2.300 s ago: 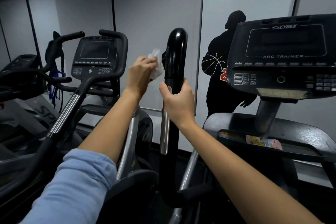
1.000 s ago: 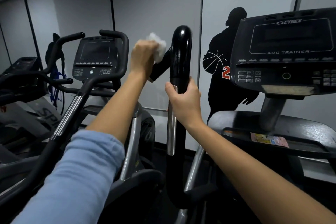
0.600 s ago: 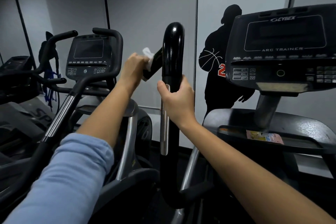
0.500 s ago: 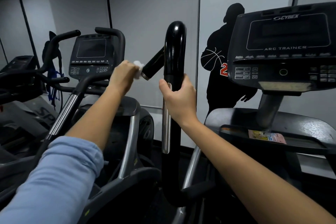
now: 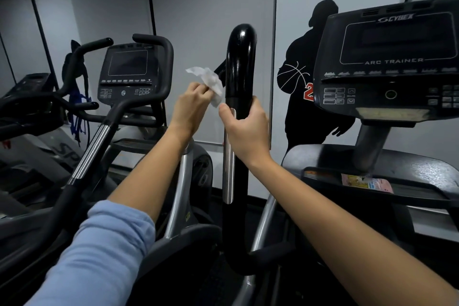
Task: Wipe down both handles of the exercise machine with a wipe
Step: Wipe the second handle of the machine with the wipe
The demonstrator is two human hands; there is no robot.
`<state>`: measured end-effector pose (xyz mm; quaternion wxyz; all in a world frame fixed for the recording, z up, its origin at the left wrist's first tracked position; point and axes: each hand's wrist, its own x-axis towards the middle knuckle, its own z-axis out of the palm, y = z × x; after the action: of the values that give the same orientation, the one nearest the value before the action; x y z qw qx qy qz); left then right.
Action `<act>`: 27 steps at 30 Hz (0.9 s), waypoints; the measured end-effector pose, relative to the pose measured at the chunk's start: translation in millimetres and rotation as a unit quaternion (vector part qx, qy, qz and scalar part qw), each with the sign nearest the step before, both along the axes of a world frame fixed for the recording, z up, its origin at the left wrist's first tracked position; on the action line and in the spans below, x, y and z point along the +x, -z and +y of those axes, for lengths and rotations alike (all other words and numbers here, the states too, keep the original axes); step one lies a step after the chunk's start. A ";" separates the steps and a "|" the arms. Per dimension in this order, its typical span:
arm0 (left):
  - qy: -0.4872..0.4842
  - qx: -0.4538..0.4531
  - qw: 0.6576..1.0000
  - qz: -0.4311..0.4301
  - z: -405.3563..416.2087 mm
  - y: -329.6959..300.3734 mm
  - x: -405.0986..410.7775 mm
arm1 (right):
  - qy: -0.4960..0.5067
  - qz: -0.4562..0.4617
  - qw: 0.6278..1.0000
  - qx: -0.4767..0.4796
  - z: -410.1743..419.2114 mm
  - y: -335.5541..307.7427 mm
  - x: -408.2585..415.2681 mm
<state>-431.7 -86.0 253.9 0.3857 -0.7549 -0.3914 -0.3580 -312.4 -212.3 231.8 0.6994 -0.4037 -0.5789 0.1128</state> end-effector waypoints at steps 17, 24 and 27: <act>0.057 -0.103 0.932 -0.342 3.1 16.7 -8.5 | 0.001 0.003 1.000 0.007 5.1 1.8 -0.6; 0.200 -0.211 0.749 -0.595 0.6 6.0 2.8 | -0.008 0.004 1.000 0.009 5.5 2.3 0.1; 0.250 -0.265 0.706 -0.608 -5.3 -3.0 16.1 | -0.011 0.003 1.000 0.009 3.8 1.7 0.1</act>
<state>-415.6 -91.3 256.9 -0.2553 -0.5155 -0.4169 -0.7038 -312.4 -208.4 230.0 0.7035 -0.3905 -0.5822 0.1166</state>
